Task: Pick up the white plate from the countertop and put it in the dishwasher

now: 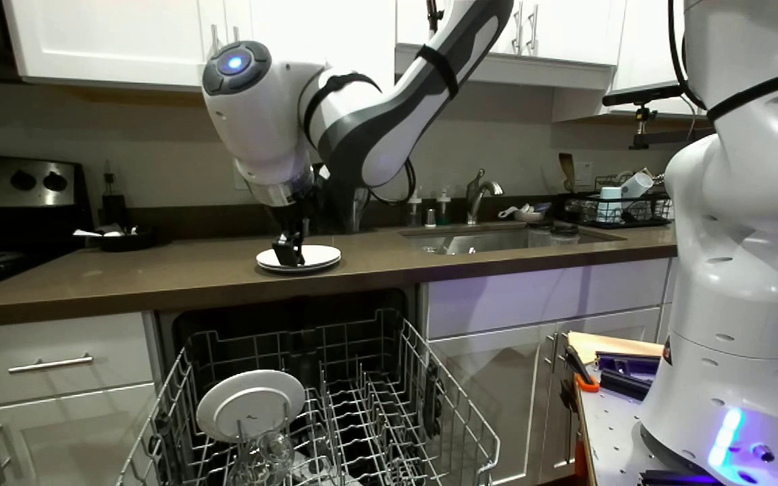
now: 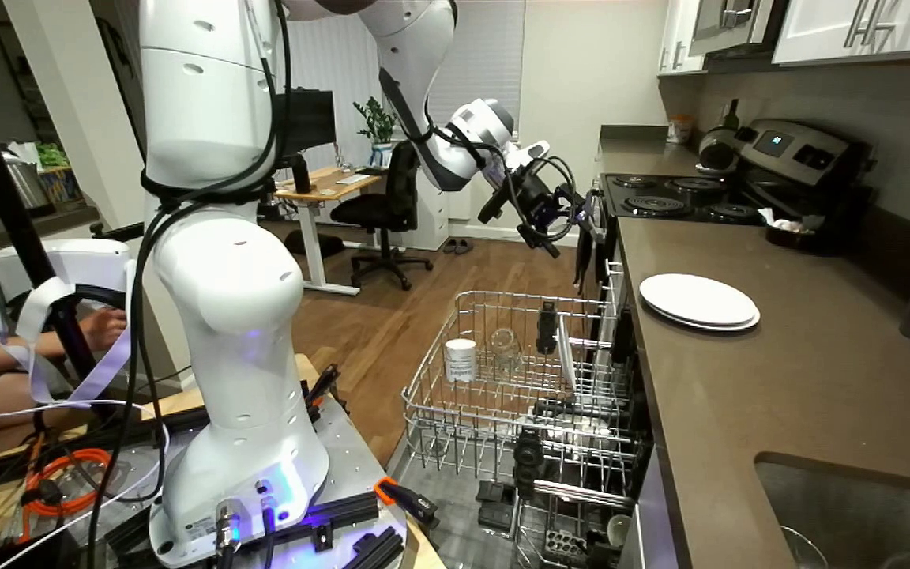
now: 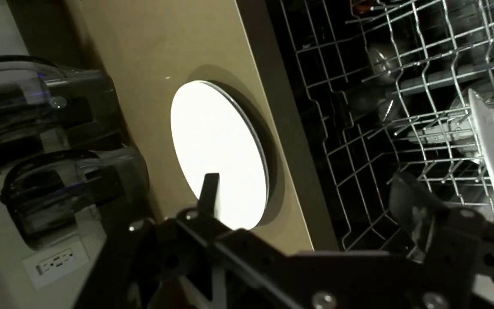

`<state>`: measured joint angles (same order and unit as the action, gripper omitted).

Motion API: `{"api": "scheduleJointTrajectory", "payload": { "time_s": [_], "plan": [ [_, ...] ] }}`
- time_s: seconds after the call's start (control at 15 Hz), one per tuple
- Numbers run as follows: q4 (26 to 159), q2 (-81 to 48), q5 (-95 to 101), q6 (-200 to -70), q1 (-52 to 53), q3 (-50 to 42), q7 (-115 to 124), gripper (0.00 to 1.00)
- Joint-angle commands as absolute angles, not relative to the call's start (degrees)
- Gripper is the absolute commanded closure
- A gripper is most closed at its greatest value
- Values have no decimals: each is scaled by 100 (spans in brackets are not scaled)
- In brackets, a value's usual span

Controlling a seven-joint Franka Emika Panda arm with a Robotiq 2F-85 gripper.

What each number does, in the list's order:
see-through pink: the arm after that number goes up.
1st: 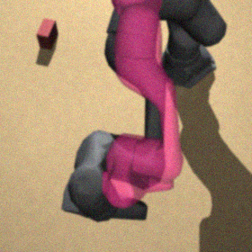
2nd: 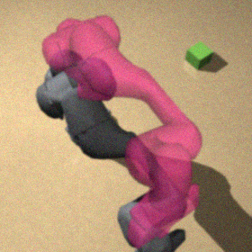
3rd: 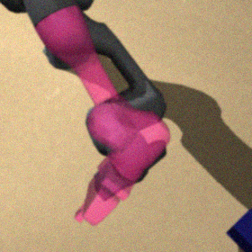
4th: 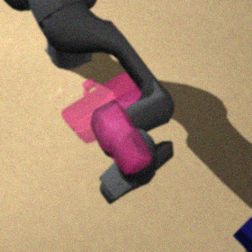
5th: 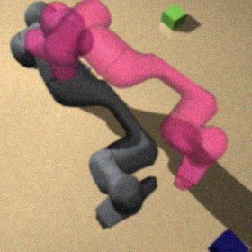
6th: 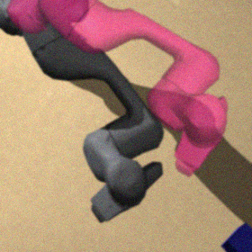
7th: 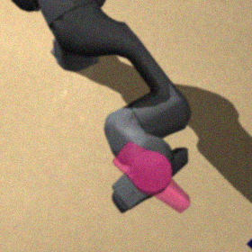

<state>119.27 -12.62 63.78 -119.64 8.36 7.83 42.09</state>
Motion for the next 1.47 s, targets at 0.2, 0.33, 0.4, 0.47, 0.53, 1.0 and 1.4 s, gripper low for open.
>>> {"api": "scheduleJointTrajectory", "payload": {
  "time_s": [0.2,0.33,0.4,0.47,0.53,1.0,1.4],
  "plan": [
    [11500,-1712,7182,-11747,1048,662,4832,0],
    [11448,-1761,7124,-11619,1046,683,4853,0],
    [11581,-1653,7007,-11839,962,707,4667,0],
    [11574,-1665,7007,-11831,963,707,4669,0],
    [11574,-1665,7006,-11832,963,706,4669,0],
    [11280,-1814,7060,-11594,1019,674,4833,0],
    [10429,-2561,7606,-11290,1153,540,5264,0]
  ]
}}
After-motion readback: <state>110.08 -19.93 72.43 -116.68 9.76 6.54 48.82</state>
